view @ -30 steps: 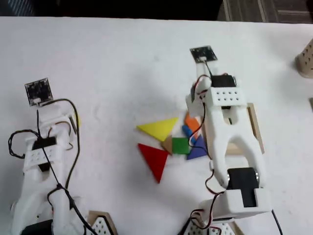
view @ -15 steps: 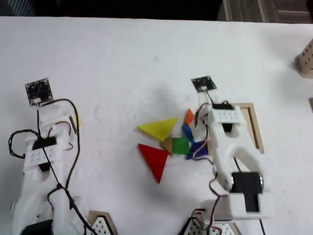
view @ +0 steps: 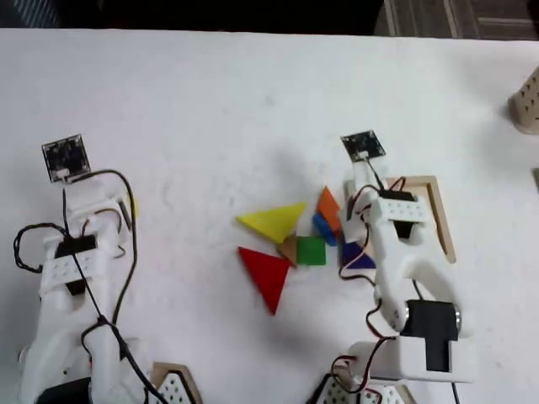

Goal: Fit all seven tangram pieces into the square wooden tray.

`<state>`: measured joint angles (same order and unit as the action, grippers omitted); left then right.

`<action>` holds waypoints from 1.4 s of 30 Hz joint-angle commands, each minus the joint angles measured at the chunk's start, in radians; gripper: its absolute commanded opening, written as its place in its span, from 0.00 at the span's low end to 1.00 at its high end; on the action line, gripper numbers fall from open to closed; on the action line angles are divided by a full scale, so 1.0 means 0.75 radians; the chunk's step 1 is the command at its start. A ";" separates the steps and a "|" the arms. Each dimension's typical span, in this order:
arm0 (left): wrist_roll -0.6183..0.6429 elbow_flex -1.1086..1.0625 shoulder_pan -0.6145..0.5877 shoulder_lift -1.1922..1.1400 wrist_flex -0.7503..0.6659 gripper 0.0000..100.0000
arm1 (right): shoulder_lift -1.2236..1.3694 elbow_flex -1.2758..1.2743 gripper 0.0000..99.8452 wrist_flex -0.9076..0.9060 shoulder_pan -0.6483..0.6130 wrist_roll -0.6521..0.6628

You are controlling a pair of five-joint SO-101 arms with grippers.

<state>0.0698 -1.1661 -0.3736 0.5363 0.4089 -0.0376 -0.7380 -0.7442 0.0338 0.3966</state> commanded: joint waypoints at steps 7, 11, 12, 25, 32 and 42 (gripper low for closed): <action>0.006 0.012 -0.009 0.056 -0.039 0.21 | -0.249 0.248 0.02 -0.292 0.064 0.016; 0.006 0.012 -0.009 0.056 -0.039 0.21 | -0.304 0.368 0.02 -0.390 0.060 -0.084; 0.006 0.012 -0.009 0.056 -0.039 0.21 | -0.302 0.395 0.02 -0.412 0.058 -0.088; 0.006 0.012 -0.009 0.056 -0.039 0.21 | -0.316 0.444 0.02 -0.486 -0.044 -0.088; 0.006 0.012 -0.009 0.056 -0.039 0.21 | -0.357 0.360 0.18 -0.701 0.013 -0.008; 0.006 0.012 -0.009 0.056 -0.039 0.21 | -0.856 -0.319 0.19 -0.287 0.320 0.284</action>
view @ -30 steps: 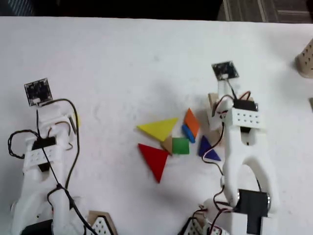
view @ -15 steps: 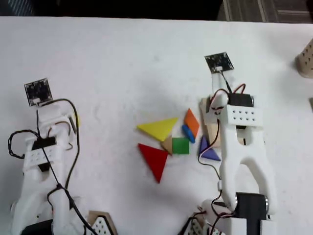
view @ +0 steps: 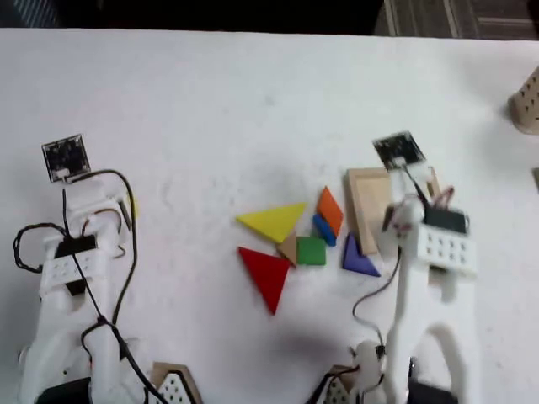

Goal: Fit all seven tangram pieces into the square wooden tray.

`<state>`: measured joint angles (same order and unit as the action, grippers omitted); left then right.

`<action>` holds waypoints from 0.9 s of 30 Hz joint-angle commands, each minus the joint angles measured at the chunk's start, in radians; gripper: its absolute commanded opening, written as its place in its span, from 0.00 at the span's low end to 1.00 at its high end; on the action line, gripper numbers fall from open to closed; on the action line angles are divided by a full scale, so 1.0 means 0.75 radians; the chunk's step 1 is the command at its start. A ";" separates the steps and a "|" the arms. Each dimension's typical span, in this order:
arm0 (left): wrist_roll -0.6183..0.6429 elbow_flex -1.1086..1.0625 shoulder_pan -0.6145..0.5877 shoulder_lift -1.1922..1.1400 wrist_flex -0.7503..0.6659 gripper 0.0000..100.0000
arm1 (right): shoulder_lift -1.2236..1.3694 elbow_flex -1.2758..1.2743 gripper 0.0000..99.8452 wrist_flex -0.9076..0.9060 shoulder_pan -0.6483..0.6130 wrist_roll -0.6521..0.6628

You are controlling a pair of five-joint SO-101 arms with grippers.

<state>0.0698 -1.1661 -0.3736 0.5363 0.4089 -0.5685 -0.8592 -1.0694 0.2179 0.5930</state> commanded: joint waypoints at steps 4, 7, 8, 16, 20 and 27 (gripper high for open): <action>0.006 0.012 -0.009 0.056 -0.039 0.21 | -0.175 -0.164 0.19 0.179 0.214 -0.196; 0.006 0.012 -0.009 0.054 -0.039 0.21 | -0.109 -0.076 0.19 0.177 0.238 -0.188; 0.006 0.012 -0.009 0.054 -0.039 0.21 | -0.058 -0.039 0.19 0.177 0.236 -0.180; 0.006 0.010 -0.009 0.056 -0.039 0.21 | 0.592 0.423 0.19 0.187 0.261 -0.176; 0.006 0.010 -0.009 0.056 -0.039 0.21 | 0.858 0.640 0.19 0.249 0.263 -0.176; 0.006 0.010 -0.009 0.056 -0.039 0.21 | 1.087 0.728 0.19 0.349 0.257 -0.059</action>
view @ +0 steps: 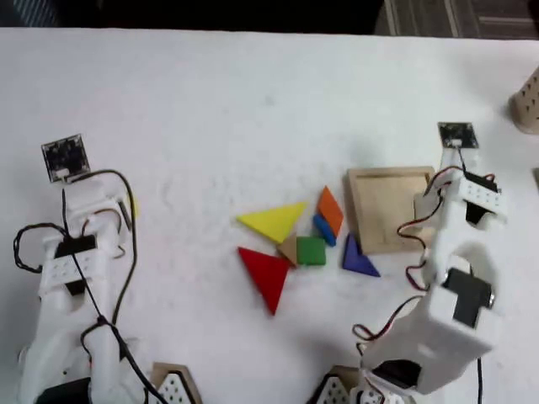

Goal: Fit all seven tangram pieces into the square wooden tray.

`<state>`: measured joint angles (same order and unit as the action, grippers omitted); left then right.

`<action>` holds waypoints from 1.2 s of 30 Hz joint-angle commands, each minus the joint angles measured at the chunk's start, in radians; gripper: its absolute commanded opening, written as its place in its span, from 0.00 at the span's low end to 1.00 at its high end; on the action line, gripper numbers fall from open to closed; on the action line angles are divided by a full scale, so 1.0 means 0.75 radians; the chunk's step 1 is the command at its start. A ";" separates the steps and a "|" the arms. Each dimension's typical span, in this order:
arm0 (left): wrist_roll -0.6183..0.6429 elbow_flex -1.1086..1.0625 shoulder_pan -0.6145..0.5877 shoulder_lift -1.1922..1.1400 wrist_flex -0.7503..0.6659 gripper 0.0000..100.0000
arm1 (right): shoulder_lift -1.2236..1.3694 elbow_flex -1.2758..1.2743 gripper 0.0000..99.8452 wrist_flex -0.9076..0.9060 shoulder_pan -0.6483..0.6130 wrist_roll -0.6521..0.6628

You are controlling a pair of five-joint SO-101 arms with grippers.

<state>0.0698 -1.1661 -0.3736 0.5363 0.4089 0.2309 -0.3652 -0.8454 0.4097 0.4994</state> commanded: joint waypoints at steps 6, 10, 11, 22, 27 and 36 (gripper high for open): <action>0.006 0.012 -0.005 0.056 -0.039 0.21 | 0.109 0.068 0.19 0.069 -0.003 0.080; 0.006 0.012 -0.005 0.056 -0.039 0.21 | 0.120 0.063 0.05 0.066 -0.064 0.082; 0.006 0.012 -0.005 0.056 -0.039 0.21 | 0.118 0.063 0.01 0.066 -0.085 0.082; 0.006 0.012 -0.005 0.056 -0.039 0.21 | 0.040 0.055 0.02 -0.050 -0.171 0.065; 0.006 0.012 -0.005 0.056 -0.039 0.21 | -0.154 0.057 0.02 -0.169 -0.220 -0.053; 0.006 0.012 -0.007 0.056 -0.039 0.21 | -0.418 -0.018 0.02 -0.482 -0.564 -0.131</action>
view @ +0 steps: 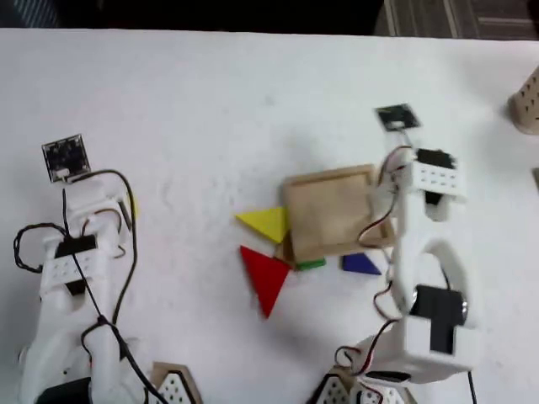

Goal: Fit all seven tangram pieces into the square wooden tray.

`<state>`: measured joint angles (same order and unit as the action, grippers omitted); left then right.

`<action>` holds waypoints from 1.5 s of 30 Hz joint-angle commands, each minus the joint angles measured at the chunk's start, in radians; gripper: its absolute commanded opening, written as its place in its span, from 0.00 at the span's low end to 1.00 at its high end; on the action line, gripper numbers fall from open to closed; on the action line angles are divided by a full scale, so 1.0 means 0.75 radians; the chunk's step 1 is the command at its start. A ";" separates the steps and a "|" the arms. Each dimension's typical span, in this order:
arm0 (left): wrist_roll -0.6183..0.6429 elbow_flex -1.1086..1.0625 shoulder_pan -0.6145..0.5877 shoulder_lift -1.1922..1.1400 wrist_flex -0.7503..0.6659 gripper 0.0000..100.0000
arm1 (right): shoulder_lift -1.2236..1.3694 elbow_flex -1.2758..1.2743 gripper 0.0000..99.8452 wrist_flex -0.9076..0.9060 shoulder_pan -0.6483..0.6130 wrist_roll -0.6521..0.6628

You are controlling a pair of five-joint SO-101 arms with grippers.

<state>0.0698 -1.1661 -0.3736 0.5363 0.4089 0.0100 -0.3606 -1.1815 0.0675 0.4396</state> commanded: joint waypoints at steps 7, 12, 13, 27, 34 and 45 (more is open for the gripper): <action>0.006 0.012 -0.009 0.056 -0.039 0.21 | -0.283 -0.192 0.02 0.048 -0.316 -0.170; 0.006 0.012 -0.009 0.056 -0.039 0.21 | -0.306 -0.219 0.02 0.083 -0.463 -0.264; 0.006 0.012 -0.009 0.056 -0.039 0.21 | -0.306 -0.219 0.02 0.093 -0.492 -0.288; 0.006 0.012 -0.009 0.056 -0.039 0.21 | -0.159 -0.213 0.02 0.480 -0.870 -0.620; 0.006 0.012 -0.009 0.056 -0.039 0.21 | -0.034 -0.211 0.06 0.566 -0.969 -0.675; 0.018 0.033 0.107 0.060 0.117 0.21 | -0.472 -0.358 0.19 0.251 -0.840 -0.646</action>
<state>0.0713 -1.1661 -0.3445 0.5363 0.4273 -0.2202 -0.5907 -0.9697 -0.6091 -0.0621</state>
